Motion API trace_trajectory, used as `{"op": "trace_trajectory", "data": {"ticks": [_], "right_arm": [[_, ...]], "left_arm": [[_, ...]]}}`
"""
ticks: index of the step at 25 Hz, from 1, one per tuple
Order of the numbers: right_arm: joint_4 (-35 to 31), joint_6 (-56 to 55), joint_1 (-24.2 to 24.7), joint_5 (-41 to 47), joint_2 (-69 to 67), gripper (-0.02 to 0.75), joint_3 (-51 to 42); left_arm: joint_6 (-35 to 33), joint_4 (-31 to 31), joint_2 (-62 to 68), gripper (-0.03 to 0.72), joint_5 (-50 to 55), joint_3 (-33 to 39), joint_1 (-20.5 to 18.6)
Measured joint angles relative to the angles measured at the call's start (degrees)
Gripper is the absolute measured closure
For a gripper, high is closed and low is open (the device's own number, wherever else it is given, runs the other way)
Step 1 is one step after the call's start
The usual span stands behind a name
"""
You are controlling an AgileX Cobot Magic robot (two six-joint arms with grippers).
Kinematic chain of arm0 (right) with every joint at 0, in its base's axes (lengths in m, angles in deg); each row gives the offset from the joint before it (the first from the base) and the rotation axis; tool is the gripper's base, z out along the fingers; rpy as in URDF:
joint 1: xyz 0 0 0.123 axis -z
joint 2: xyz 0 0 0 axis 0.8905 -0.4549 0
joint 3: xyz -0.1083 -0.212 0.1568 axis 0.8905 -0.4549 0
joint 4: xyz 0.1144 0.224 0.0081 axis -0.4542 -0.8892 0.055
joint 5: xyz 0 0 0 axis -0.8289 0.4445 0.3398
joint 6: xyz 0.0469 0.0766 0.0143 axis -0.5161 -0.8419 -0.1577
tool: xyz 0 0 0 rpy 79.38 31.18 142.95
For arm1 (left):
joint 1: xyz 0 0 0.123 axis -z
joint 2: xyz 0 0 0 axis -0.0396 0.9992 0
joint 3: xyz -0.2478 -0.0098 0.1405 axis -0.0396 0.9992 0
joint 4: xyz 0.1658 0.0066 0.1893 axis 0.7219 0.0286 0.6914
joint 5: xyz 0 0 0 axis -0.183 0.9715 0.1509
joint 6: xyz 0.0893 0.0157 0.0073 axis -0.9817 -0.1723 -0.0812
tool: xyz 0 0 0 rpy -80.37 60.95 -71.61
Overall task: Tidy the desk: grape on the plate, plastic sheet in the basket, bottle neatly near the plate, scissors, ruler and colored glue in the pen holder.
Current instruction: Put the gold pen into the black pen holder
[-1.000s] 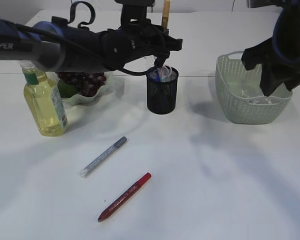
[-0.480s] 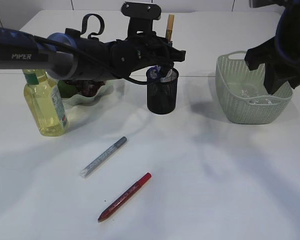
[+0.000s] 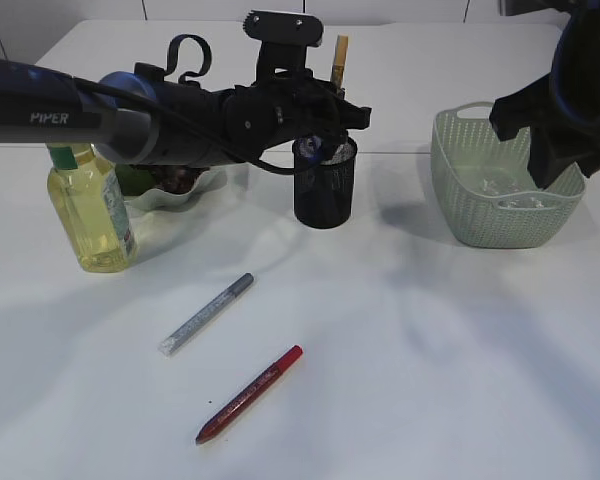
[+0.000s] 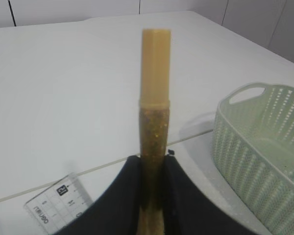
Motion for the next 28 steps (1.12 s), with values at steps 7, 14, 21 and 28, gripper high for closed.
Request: {"op": "trace_trajectory", "data": {"ticks": [7, 14, 21, 28], "right_arm": [[0.00, 0.00, 0.00, 0.00, 0.00, 0.407, 0.00], [0.00, 0.00, 0.00, 0.00, 0.00, 0.407, 0.00], [0.00, 0.00, 0.00, 0.00, 0.00, 0.407, 0.00], [0.00, 0.00, 0.00, 0.00, 0.00, 0.407, 0.00]], "left_arm": [[0.00, 0.00, 0.04, 0.596, -0.80, 0.00, 0.00], [0.00, 0.00, 0.95, 0.591, -1.32, -1.15, 0.00], [0.00, 0.00, 1.82, 0.566, -1.32, -1.67, 0.00], [0.00, 0.10, 1.95, 0.524, -1.32, -1.67, 0.00]]}}
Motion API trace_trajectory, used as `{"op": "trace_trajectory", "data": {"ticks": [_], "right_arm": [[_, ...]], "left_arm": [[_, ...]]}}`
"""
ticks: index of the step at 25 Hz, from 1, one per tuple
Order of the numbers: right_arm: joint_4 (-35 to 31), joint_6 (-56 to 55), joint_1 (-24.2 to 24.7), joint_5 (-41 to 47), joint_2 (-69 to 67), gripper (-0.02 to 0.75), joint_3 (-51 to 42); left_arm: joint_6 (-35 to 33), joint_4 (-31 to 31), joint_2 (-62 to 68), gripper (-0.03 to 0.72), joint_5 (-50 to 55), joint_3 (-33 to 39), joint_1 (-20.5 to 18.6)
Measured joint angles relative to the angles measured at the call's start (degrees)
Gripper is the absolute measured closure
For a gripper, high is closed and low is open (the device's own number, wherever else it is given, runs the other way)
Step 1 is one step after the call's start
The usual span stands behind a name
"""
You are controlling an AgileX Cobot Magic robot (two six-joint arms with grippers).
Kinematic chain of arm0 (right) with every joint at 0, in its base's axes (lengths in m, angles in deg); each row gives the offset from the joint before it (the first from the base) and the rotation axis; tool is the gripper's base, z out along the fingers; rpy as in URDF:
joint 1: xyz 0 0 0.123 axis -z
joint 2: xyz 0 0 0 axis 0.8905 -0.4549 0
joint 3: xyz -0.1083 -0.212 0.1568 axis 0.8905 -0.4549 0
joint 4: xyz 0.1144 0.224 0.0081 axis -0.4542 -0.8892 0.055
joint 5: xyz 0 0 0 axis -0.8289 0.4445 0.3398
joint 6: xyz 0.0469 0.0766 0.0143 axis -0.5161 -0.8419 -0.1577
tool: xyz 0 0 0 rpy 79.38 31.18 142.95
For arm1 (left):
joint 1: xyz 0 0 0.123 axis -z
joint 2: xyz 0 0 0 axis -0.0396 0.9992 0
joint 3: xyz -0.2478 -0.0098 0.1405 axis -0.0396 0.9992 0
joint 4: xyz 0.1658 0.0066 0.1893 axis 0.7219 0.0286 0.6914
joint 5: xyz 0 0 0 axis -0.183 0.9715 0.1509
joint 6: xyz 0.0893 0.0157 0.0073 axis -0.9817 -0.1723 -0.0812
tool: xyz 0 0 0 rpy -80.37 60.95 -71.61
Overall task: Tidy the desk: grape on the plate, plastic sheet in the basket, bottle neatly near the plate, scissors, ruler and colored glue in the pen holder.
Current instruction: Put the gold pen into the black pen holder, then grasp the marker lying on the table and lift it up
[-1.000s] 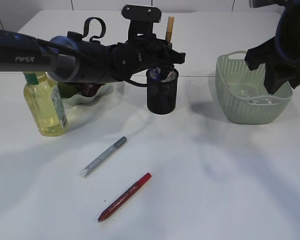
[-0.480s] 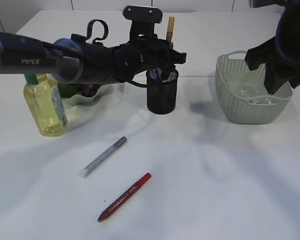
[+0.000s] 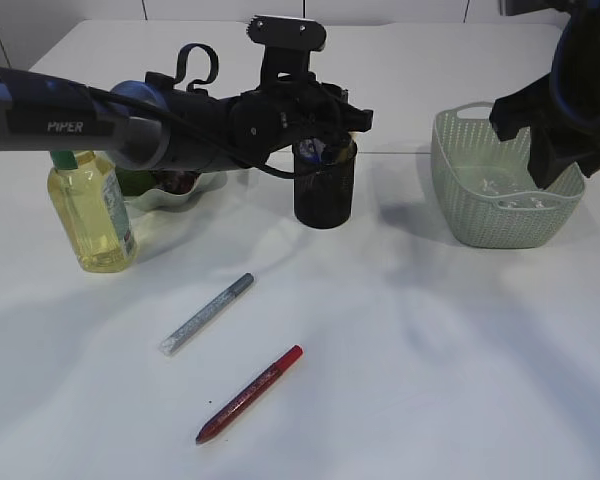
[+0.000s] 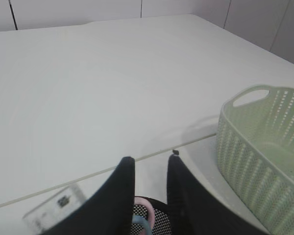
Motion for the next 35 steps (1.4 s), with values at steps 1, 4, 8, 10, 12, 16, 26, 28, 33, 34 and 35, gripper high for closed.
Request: {"op": "trace_trajectory", "data": {"ticks": [1, 4, 8, 10, 12, 16, 26, 28, 33, 34, 35], "right_arm": [[0.00, 0.00, 0.00, 0.00, 0.00, 0.407, 0.00], [0.00, 0.00, 0.00, 0.00, 0.00, 0.407, 0.00], [0.00, 0.00, 0.00, 0.00, 0.00, 0.407, 0.00], [0.00, 0.00, 0.00, 0.00, 0.00, 0.407, 0.00], [0.00, 0.00, 0.00, 0.00, 0.00, 0.407, 0.00], [0.11, 0.00, 0.00, 0.00, 0.00, 0.407, 0.00], [0.30, 0.00, 0.00, 0.00, 0.00, 0.407, 0.00], [-0.27, 0.00, 0.00, 0.00, 0.00, 0.407, 0.00], [-3.00, 0.00, 0.00, 0.00, 0.00, 0.407, 0.00], [-3.79, 0.00, 0.00, 0.00, 0.00, 0.407, 0.00], [-4.35, 0.00, 0.00, 0.00, 0.00, 0.407, 0.00]], "left_arm": [[0.00, 0.00, 0.00, 0.517, 0.00, 0.00, 0.00], [0.00, 0.00, 0.00, 0.502, 0.00, 0.00, 0.00], [0.00, 0.00, 0.00, 0.494, 0.03, 0.00, 0.00], [0.00, 0.00, -0.15, 0.492, 1.10, 0.00, 0.00], [0.00, 0.00, -0.85, 0.491, 2.83, 0.00, 0.00], [0.10, 1.83, -4.31, 0.487, 10.16, 0.00, 0.00], [0.10, 7.68, -14.27, 0.466, 39.18, -0.09, -0.53], [0.10, 7.81, -15.29, 0.454, 44.97, -0.09, -1.11], [1.50, 11.47, -16.16, 0.446, 58.73, -0.09, -1.64], [2.27, 12.35, -16.16, 0.445, 61.59, -0.09, -1.64], [3.35, 13.55, -16.16, 0.445, 63.99, -0.09, -1.64]]}}
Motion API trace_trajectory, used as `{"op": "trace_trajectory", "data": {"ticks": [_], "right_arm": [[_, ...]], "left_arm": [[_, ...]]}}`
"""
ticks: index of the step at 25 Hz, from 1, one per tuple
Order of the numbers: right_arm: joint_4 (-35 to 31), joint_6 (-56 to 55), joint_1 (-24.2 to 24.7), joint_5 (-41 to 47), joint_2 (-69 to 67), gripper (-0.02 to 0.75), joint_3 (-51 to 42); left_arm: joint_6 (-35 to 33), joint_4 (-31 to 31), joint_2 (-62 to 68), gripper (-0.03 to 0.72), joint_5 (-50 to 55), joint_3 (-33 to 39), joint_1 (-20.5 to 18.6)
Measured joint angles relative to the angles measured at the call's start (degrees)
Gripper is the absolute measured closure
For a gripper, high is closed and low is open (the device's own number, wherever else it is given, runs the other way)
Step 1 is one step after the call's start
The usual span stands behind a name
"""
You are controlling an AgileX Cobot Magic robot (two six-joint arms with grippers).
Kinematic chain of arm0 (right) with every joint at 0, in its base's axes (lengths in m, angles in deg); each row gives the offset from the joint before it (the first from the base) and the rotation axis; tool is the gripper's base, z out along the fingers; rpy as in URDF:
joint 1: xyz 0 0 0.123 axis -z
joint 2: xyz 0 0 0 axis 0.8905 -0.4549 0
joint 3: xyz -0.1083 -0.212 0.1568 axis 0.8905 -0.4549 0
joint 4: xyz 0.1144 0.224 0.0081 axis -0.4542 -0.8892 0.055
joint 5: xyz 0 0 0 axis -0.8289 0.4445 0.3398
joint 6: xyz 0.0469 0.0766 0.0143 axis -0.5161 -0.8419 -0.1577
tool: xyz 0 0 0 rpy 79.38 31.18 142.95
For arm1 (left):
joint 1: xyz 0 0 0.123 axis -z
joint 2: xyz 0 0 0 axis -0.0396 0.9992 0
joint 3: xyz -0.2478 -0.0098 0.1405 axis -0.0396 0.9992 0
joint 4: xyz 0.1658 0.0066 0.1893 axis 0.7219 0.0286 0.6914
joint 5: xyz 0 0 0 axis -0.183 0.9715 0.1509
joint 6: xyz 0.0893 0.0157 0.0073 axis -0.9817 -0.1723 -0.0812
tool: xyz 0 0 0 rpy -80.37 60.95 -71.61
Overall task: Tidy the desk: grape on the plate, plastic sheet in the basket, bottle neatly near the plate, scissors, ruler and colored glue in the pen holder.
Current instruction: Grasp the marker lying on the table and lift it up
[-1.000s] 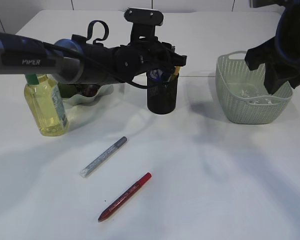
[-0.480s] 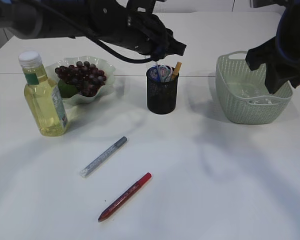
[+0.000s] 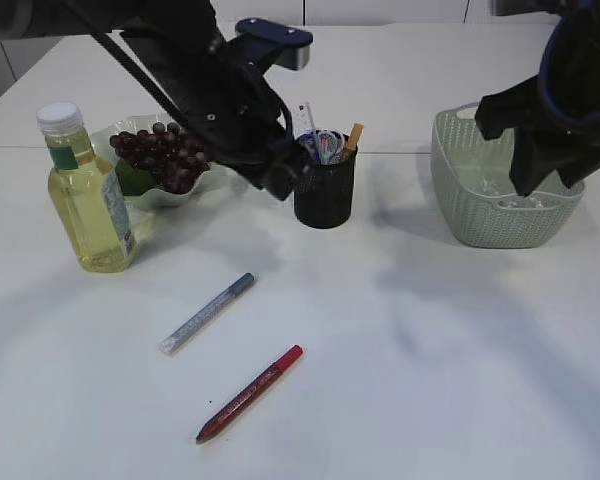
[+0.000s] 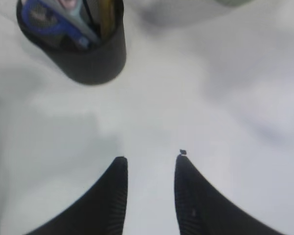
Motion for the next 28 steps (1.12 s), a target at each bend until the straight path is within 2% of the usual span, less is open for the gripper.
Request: {"op": "trace_trajectory", "data": {"ticks": [6, 12, 16, 23, 28], "right_arm": [[-3.28, 0.00, 0.00, 0.00, 0.00, 0.407, 0.00], [-7.24, 0.74, 0.00, 0.00, 0.00, 0.390, 0.00], [-9.36, 1.01, 0.00, 0.00, 0.00, 0.331, 0.00], [-9.79, 1.22, 0.00, 0.00, 0.00, 0.318, 0.00], [-9.79, 1.22, 0.00, 0.00, 0.00, 0.317, 0.00]], "left_arm": [[5.40, 5.98, 0.00, 0.445, 13.37, 0.00, 0.00], [7.71, 10.28, 0.43, 0.440, 20.90, -0.13, 0.00], [8.57, 12.48, 3.50, 0.440, 21.64, -0.12, 0.00], [8.70, 13.28, 8.64, 0.436, 21.64, -0.12, 0.00], [8.72, 13.28, 10.83, 0.370, 21.17, -0.12, 0.00]]}}
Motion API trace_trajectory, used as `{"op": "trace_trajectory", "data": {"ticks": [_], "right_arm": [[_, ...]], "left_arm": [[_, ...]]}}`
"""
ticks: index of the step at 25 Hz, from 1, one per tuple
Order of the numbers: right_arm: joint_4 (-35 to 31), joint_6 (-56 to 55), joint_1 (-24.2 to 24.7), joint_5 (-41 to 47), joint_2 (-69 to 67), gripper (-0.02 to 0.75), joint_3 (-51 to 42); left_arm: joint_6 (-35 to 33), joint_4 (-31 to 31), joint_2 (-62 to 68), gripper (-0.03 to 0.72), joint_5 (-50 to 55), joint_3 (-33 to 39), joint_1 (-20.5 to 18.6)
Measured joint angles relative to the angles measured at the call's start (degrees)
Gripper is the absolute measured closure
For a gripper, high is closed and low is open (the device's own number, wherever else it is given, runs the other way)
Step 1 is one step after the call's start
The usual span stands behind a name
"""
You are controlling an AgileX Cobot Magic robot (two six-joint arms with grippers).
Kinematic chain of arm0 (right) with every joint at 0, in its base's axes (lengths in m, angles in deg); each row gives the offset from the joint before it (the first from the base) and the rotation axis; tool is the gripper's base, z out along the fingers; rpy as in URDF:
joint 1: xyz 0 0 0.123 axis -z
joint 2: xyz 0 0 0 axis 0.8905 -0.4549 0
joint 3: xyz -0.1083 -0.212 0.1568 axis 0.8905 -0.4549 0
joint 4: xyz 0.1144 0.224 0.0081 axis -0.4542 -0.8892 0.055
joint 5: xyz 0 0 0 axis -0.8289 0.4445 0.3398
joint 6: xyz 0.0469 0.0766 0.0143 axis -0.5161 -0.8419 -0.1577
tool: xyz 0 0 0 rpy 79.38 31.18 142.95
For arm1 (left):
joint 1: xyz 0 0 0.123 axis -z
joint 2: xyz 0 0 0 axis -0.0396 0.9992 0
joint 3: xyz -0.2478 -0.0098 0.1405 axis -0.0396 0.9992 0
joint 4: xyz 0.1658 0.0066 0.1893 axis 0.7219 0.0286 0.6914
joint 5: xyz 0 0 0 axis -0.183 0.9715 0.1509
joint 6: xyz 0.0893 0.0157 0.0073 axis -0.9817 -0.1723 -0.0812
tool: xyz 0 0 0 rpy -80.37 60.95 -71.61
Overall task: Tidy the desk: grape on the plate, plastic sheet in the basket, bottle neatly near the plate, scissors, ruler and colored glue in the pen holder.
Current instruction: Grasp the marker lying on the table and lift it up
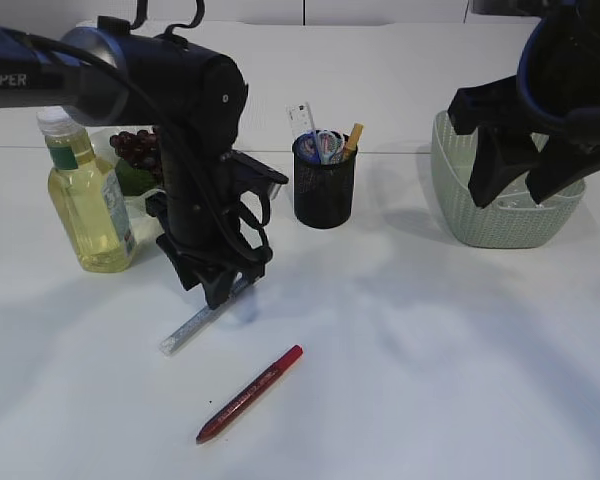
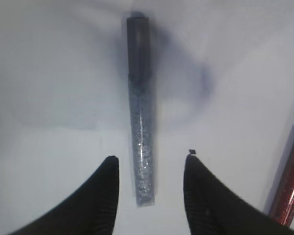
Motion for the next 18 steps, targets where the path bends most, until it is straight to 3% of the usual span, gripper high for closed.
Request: {"op": "trace_trajectory", "data": {"ticks": [11, 18], "right_arm": [[0.00, 0.13, 0.00, 0.00, 0.00, 0.317, 0.00], [0.00, 0.13, 0.00, 0.00, 0.00, 0.317, 0.00]], "left_arm": [[0.23, -0.43, 2.44, 0.356, -5.62, -0.12, -0.15], [0.23, -2.71, 2.44, 0.357, -5.85, -0.23, -2.78]]}}
